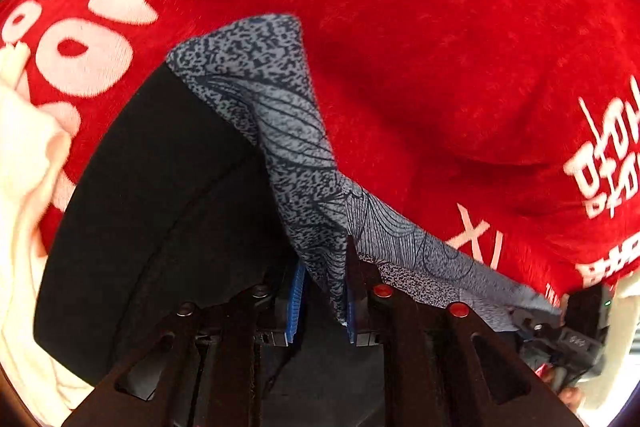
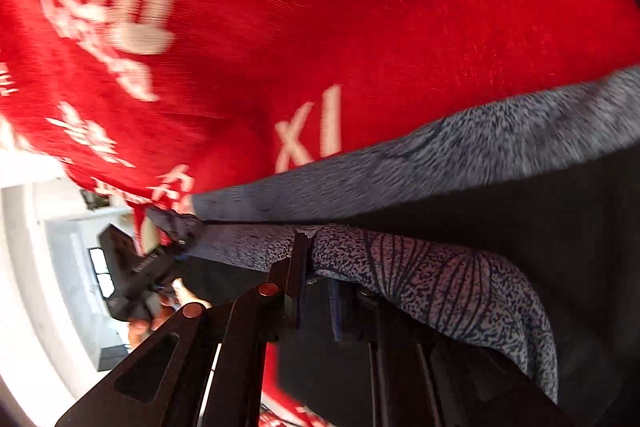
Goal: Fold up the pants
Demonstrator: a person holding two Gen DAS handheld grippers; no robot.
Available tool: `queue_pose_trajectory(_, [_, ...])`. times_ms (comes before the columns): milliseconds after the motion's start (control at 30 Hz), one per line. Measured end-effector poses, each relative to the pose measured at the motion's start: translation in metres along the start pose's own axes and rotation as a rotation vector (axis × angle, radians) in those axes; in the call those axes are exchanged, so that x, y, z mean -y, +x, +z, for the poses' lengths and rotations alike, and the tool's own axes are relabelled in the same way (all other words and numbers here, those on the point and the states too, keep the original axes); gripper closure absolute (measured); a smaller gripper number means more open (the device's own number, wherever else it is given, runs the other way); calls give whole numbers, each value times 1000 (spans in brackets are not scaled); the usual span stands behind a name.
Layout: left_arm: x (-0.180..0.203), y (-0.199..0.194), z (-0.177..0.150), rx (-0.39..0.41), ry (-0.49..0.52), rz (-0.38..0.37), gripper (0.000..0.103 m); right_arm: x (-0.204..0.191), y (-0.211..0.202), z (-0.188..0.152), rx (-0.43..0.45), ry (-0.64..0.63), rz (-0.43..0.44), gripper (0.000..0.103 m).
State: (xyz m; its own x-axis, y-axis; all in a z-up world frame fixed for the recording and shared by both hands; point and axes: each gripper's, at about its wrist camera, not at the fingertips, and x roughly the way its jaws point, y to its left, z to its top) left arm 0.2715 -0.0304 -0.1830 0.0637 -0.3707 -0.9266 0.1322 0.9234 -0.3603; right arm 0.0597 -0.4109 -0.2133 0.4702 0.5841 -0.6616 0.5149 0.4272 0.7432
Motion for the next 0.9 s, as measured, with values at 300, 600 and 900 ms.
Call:
queue_pose_trajectory(300, [28,-70,-12,135,188,200,15,1,-6,14,-49,20,73,45])
queue_pose_trajectory(600, [66,-44,-62,54,293,296,15,-28,-57,-3,67,-49,21,28])
queue_pose_trajectory(900, [152,-22,-176,-81,478,170,15,14,-130,-117,186,-120,-372,28])
